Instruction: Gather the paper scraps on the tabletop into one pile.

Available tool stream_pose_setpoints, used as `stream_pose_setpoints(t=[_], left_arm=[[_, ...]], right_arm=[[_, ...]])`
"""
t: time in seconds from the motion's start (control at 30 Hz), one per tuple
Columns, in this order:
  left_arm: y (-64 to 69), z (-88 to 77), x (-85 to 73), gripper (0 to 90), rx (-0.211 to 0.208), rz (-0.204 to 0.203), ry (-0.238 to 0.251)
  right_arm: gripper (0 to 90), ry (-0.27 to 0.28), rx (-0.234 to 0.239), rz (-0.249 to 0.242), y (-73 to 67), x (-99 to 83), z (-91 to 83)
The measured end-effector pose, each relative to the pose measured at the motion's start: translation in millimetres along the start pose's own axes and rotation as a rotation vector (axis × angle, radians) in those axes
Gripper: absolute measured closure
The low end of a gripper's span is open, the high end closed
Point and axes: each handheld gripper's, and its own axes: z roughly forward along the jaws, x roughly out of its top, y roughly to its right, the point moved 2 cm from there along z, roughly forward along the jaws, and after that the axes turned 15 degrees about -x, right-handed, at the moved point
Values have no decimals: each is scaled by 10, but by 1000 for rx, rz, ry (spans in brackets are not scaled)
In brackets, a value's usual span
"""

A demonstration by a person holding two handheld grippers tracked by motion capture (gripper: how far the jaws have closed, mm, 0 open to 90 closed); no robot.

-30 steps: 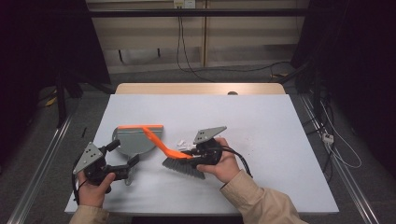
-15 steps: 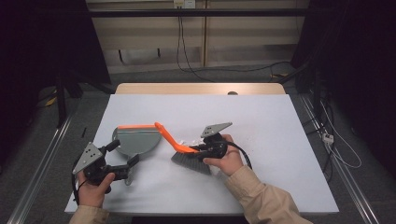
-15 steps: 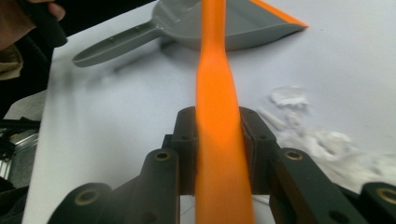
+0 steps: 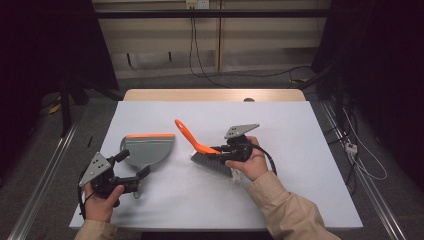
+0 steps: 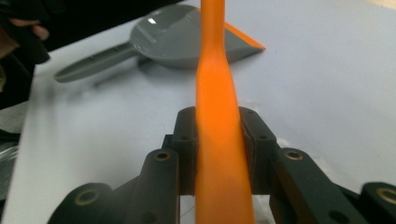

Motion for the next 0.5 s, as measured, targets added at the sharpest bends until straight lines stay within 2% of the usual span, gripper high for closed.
stream_pose_setpoints(t=[0.2, 0.33, 0.4, 0.5], left_arm=[[9, 14, -10, 50, 1, -8, 0], [10, 5, -5, 50, -2, 1, -2], [7, 6, -11, 50, 2, -5, -2], [4, 8, -12, 50, 4, -5, -2]], right_arm=[[716, 34, 41, -50, -161, 42, -115], [716, 14, 94, -65, -249, -72, -147], [717, -4, 104, -80, -257, -166, -156], [717, -34, 91, -94, -178, -288, -133]])
